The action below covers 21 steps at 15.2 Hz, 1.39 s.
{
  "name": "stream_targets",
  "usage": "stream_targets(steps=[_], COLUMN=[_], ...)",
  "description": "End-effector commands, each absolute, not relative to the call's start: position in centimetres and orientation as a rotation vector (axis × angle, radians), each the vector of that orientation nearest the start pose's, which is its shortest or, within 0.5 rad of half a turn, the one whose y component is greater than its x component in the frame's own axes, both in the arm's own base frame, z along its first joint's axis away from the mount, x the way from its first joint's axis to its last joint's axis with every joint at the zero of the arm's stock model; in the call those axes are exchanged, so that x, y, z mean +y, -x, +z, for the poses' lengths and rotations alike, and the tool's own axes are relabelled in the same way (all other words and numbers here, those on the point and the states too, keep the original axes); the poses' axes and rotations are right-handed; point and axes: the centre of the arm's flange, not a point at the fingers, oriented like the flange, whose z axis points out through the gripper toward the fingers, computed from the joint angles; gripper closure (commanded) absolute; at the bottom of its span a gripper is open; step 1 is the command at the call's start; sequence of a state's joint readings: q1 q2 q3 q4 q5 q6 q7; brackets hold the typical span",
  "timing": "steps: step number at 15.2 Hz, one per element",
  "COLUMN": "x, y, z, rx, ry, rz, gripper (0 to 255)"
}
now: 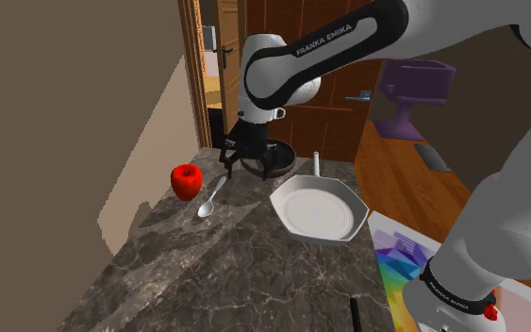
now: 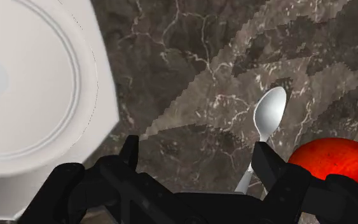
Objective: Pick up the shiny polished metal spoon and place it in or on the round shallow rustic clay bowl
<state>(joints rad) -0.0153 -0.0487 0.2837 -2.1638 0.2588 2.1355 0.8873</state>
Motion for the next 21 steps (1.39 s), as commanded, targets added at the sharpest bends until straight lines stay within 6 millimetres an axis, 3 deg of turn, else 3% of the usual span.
stream_targets(steps=[1,8,16,21], x=[16.2,17.6,18.4,18.4], y=[-52.9,-60.5,-60.8,-60.8], z=[40.8,37.2,33.3,33.3], rx=[1.162,1.392,1.396,1.396], ry=[2.712,2.589,2.587,2.587], rz=[0.129,0.08,0.079,0.079], gripper=[0,0,0,0])
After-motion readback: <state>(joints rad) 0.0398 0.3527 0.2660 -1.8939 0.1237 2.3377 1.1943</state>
